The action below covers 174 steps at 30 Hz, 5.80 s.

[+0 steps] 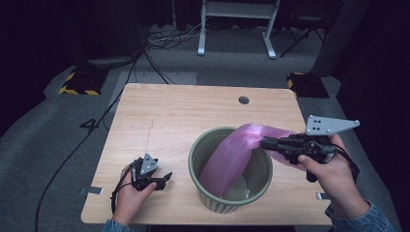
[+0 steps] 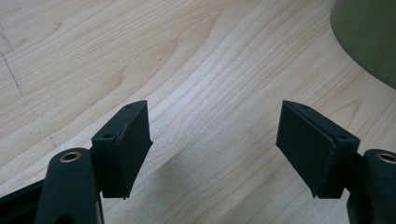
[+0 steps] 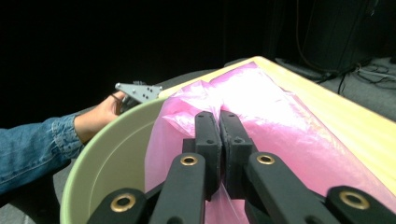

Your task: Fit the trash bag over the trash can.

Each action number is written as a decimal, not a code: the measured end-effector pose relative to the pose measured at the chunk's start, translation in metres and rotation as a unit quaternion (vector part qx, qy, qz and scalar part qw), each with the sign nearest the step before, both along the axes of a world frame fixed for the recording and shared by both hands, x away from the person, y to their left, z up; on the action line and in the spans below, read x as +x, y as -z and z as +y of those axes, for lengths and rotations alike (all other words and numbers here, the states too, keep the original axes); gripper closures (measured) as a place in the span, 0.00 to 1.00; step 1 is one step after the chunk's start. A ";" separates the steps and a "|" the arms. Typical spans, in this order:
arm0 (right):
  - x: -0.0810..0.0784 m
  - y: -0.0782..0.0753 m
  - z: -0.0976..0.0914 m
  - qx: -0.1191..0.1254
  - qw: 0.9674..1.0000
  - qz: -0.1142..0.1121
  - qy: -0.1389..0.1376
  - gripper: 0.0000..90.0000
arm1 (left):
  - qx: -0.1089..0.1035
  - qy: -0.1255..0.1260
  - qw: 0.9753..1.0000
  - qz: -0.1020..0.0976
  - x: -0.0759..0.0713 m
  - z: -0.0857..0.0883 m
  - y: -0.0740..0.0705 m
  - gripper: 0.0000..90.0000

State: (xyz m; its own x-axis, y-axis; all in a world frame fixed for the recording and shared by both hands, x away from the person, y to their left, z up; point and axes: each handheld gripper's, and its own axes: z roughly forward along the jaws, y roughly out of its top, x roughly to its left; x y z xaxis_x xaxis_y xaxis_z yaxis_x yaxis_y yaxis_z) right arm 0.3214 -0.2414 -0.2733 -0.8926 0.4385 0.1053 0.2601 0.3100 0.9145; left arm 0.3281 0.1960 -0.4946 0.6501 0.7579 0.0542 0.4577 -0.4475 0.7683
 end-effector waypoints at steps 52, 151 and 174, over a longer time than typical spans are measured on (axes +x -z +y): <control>-0.026 0.049 -0.111 -0.042 0.984 0.025 0.174 0.32 | -0.006 -0.003 1.000 0.002 0.000 0.000 -0.001 0.29; -0.016 0.020 -0.002 -0.085 0.985 -0.136 0.058 0.96 | -0.109 0.100 0.985 -0.088 -0.010 -0.019 -0.138 0.29; -0.015 0.029 0.001 -0.091 0.986 -0.129 0.055 0.96 | -0.118 0.157 0.973 -0.120 -0.014 -0.068 -0.177 0.29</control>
State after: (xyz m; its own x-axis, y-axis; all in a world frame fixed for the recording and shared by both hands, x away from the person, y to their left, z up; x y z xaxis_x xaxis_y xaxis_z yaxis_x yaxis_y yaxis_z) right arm 0.3063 -0.2401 -0.3018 -0.8252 0.5250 -0.2084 0.0675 0.4579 0.8864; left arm 0.3137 0.1283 -0.3175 0.8415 0.5340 0.0815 0.1215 -0.3341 0.9347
